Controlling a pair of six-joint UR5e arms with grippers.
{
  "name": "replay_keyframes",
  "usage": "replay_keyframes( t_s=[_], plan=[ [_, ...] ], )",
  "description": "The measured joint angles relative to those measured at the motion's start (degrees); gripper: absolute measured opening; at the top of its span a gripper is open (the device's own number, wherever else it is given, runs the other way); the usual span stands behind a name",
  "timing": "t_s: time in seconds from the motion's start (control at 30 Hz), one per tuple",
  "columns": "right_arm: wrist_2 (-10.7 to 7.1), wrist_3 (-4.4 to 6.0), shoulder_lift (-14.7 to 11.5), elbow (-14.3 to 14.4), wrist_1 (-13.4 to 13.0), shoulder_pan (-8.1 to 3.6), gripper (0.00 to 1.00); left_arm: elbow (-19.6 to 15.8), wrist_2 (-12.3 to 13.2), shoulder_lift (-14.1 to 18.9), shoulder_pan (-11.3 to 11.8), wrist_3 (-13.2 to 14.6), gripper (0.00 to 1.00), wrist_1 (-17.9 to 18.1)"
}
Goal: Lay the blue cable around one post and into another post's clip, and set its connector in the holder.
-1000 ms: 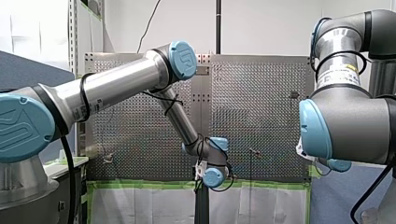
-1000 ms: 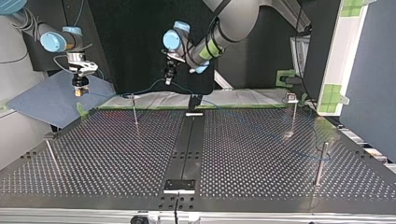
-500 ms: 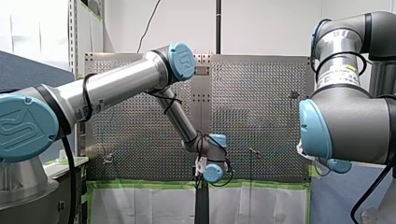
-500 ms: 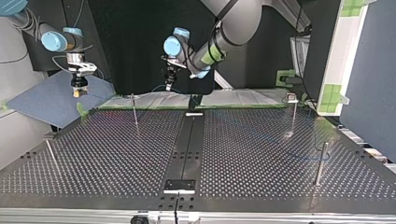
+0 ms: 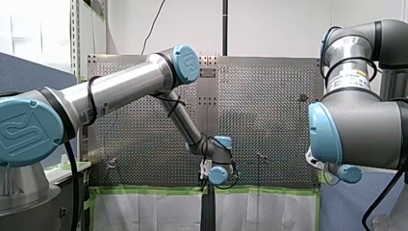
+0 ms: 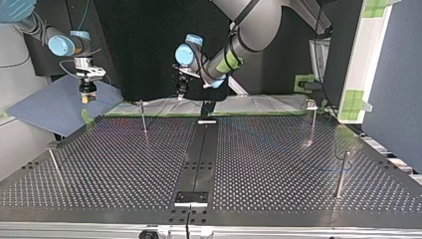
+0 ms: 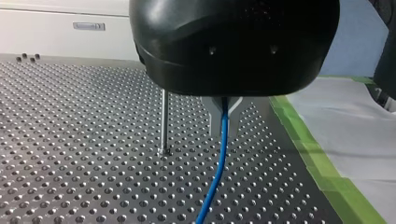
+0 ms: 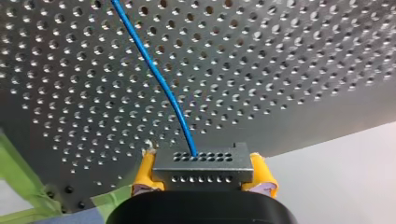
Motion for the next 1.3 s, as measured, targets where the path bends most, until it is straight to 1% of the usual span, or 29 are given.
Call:
replay_keyframes(
  t_s=[0.13, 0.37, 0.57, 0.83, 1.0, 1.3],
  plan=[
    [-0.05, -0.44, 0.5, -0.7, 0.7, -0.05, 0.0, 0.3, 0.0, 0.0, 0.3, 0.1, 0.02, -0.4],
    [0.0, -1.19, 0.6, -1.8, 2.5, 0.0, 0.0, 0.9, -0.2, 0.0, 0.7, 0.1, 0.02, -1.1],
    [0.02, -1.67, 0.6, -2.2, 3.2, 0.03, 0.0, 1.0, -0.3, 0.0, 1.1, 0.2, 0.02, -1.5],
    [0.02, -1.77, 0.6, -2.2, 3.3, 0.12, 0.0, 1.0, -0.5, 0.0, 1.2, 0.4, 0.02, -1.7],
    [0.02, -1.77, 0.6, -2.2, 3.4, 0.29, 0.0, 1.0, -1.0, 0.0, 1.2, 0.5, 0.02, -1.8],
    [0.02, -1.77, 0.6, -2.2, 3.3, 0.68, 0.0, 1.0, -1.1, 0.0, 1.2, 0.6, 0.02, -1.8]
  ],
)
